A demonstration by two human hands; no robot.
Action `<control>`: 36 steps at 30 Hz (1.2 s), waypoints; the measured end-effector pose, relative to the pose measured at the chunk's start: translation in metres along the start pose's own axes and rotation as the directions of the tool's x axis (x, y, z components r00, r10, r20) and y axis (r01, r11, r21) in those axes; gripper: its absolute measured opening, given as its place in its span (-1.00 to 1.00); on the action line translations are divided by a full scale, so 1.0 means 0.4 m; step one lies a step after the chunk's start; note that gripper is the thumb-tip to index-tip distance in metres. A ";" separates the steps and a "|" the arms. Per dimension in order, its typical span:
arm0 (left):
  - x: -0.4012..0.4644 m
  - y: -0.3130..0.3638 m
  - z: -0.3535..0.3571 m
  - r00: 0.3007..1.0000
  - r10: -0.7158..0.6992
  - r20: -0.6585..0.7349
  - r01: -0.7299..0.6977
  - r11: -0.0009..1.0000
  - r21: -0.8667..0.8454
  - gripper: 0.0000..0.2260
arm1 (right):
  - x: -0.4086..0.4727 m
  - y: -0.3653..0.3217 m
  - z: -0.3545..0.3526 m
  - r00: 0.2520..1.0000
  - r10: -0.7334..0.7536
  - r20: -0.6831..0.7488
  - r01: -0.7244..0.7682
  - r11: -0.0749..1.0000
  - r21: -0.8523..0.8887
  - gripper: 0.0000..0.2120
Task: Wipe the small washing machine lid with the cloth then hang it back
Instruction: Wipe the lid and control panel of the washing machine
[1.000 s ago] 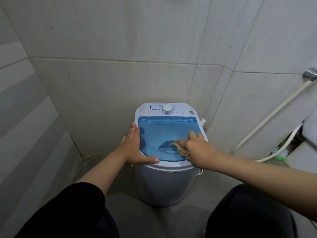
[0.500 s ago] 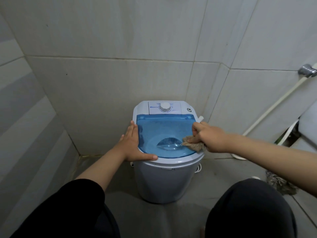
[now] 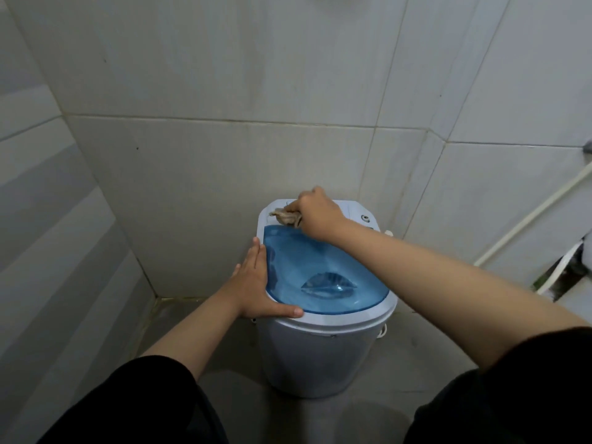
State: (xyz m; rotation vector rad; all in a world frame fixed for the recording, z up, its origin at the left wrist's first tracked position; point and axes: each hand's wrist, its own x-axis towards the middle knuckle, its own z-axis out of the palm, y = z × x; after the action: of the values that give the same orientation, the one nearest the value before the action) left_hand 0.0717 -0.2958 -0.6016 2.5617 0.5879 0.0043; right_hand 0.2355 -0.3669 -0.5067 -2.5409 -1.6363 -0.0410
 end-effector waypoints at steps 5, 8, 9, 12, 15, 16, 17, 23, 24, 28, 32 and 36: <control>0.005 0.000 0.004 1.000 0.009 0.002 -0.009 1.000 -0.010 0.36 | 0.041 -0.024 0.072 0.976 -0.054 0.210 0.094 0.977 -0.189 -0.44; 0.007 -0.002 0.000 1.000 0.022 -0.005 -0.022 1.000 -0.012 0.34 | 0.022 -0.040 0.088 0.977 -0.083 0.195 0.132 0.959 -0.253 -0.45; 0.007 -0.003 0.000 1.000 0.023 -0.008 -0.023 1.000 -0.005 0.34 | 0.007 -0.047 0.090 0.977 -0.099 0.188 0.147 0.952 -0.267 -0.44; 0.005 -0.004 0.004 1.000 0.014 0.002 -0.014 1.000 0.011 0.35 | -0.041 -0.057 0.089 0.968 -0.141 0.209 0.203 0.929 -0.311 -0.45; 0.009 -0.008 0.005 0.999 0.029 -0.020 -0.029 1.000 -0.003 0.31 | -0.095 -0.068 0.078 0.952 -0.170 0.254 0.251 0.908 -0.334 -0.42; 0.006 -0.007 0.005 0.999 0.031 -0.017 -0.031 0.999 -0.010 0.31 | -0.115 -0.072 0.074 0.945 -0.179 0.273 0.268 0.902 -0.338 -0.40; 0.005 -0.006 0.005 1.000 0.026 -0.009 -0.026 1.000 -0.009 0.32 | -0.135 -0.074 0.070 0.938 -0.188 0.292 0.286 0.896 -0.341 -0.40; -0.015 0.018 -0.017 0.998 -0.037 0.041 0.034 0.997 0.070 0.41 | -0.206 -0.067 0.058 0.905 -0.211 0.368 0.334 0.890 -0.310 -0.44; -0.015 0.023 -0.021 0.998 -0.048 0.045 0.044 0.994 0.099 0.40 | -0.212 -0.064 0.051 0.899 -0.219 0.379 0.339 0.897 -0.285 -0.46; -0.026 0.044 -0.029 0.993 -0.108 0.037 0.099 0.977 0.188 0.34 | -0.241 -0.062 -0.008 0.894 -0.181 0.409 0.247 0.962 -0.116 -0.51; -0.055 0.062 -0.026 0.994 -0.108 0.009 0.106 0.984 0.140 0.25 | -0.258 -0.022 -0.062 0.932 -0.045 0.361 -0.034 0.977 0.208 -0.58; -0.073 0.103 -0.035 0.987 -0.044 -0.156 0.022 0.990 -0.141 -0.21 | -0.271 0.015 -0.090 0.962 0.130 0.238 -0.252 0.754 0.607 -0.69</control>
State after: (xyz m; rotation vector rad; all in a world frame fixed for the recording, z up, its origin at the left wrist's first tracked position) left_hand 0.0603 -0.3332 -0.5666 2.4307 0.6662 0.2314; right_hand 0.1975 -0.4717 -0.4811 -2.1847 -1.1416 0.6705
